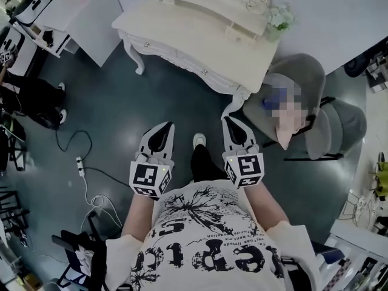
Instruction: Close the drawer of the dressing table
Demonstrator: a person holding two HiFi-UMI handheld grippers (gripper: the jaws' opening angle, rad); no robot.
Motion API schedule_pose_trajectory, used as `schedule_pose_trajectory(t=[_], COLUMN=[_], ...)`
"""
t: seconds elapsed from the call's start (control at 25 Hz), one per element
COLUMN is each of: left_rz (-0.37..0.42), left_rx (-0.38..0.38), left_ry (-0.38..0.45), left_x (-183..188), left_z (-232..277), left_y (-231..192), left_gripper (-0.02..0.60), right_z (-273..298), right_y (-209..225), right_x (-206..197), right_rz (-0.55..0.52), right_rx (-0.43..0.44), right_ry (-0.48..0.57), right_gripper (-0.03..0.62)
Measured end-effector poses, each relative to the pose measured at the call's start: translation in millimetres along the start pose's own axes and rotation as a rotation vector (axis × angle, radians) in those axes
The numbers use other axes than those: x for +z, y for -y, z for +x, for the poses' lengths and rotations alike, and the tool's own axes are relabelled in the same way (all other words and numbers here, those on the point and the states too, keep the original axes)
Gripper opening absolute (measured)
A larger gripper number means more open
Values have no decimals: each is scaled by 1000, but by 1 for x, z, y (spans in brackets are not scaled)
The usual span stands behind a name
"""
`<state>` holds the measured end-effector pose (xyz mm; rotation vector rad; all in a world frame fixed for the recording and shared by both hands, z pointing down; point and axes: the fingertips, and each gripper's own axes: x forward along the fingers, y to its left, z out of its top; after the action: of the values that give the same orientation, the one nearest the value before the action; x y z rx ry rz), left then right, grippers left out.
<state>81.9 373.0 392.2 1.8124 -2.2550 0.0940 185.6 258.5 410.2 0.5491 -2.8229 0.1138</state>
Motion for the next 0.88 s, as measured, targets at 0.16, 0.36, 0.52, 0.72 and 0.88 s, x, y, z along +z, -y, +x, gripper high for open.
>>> schedule_pose_trajectory(t=[0.16, 0.36, 0.52, 0.72, 0.88], left_rz=[15, 30, 31, 35, 62], left_rx=[30, 64, 61, -5, -77], left_ry=[-8, 4, 33, 26, -3], left_x=[15, 41, 67, 86, 91], left_z=[47, 115, 171, 236, 280], left_y=[-29, -70, -94, -96, -90], left_gripper=[20, 18, 20, 18, 18], right_z=[57, 127, 170, 204, 221], right_y=[29, 76, 114, 157, 186], right_x=[10, 34, 56, 74, 74], right_rz=[-11, -17, -37, -16, 0], right_rx=[25, 28, 15, -30, -85], right_ry=[-1, 18, 41, 51, 41], right_gripper=[17, 17, 17, 17, 17])
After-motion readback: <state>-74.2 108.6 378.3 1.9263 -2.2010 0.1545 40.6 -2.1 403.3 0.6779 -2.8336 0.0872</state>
